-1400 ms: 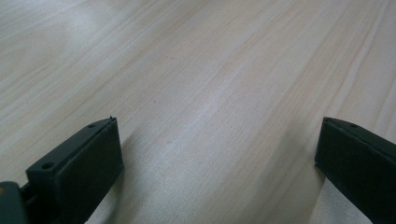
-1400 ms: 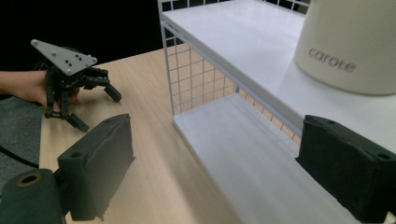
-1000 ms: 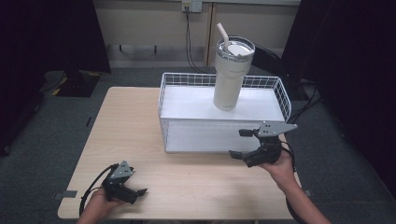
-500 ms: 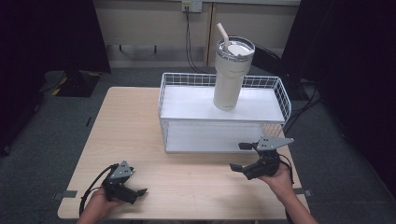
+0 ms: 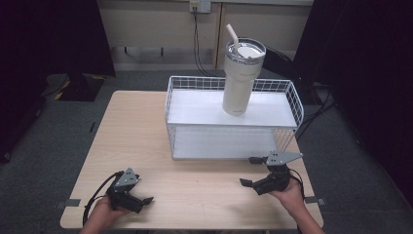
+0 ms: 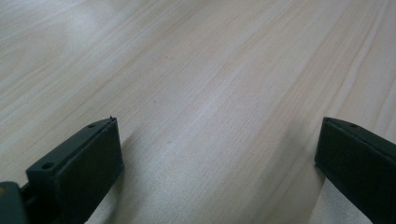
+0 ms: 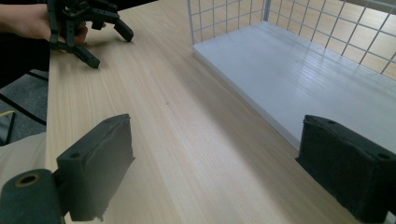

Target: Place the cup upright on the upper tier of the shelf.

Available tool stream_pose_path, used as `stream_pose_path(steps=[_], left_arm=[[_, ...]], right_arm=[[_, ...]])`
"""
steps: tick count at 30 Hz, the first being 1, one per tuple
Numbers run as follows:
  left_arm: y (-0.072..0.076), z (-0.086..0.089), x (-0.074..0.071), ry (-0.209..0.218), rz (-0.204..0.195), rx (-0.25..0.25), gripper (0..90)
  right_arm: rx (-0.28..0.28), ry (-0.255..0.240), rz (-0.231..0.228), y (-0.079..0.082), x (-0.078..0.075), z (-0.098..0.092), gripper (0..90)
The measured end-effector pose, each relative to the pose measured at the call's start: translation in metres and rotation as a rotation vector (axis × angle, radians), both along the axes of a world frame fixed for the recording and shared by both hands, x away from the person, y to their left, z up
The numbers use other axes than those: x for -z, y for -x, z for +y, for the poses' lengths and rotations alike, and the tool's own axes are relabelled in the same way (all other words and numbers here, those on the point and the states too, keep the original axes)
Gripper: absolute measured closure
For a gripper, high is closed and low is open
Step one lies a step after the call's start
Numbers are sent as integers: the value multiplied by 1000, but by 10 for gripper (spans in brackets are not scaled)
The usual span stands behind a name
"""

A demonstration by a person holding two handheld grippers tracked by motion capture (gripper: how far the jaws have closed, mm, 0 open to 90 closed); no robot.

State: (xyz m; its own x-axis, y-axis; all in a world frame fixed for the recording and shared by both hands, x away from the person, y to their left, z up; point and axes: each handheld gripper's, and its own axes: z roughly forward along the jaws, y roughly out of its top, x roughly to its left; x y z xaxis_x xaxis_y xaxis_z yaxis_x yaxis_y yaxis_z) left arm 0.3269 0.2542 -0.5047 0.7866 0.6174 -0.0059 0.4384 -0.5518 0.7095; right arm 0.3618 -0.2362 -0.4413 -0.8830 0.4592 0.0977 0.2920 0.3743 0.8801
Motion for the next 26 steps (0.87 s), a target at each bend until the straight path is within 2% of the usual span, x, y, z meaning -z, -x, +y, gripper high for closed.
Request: stream_pose_path(steps=[3,7,11,13,15,20,24,25,26], left_arm=[[0,0,0,0,0,0,1],[0,0,0,0,0,0,1],[0,0,0,0,0,0,1],[0,0,0,0,1,-1,1],[0,0,0,2,0,-3,1],[0,0,0,1,0,-3,1],[0,0,0,0,0,-3,1],[0,0,0,0,0,-3,1],[0,0,0,1,1,-4,1]], right_arm=[[10,3,18,0,8,-1,94],[13,33,33,1,18,-2,95],[19,75,23,3,27,0,95],[18,66,31,4,32,-1,95],[17,77,35,5,35,-1,95],[18,131,26,7,43,0,95],[-4,219,10,10,48,3,95],[-4,219,10,10,48,3,95],[-16,248,12,10,50,4,93]])
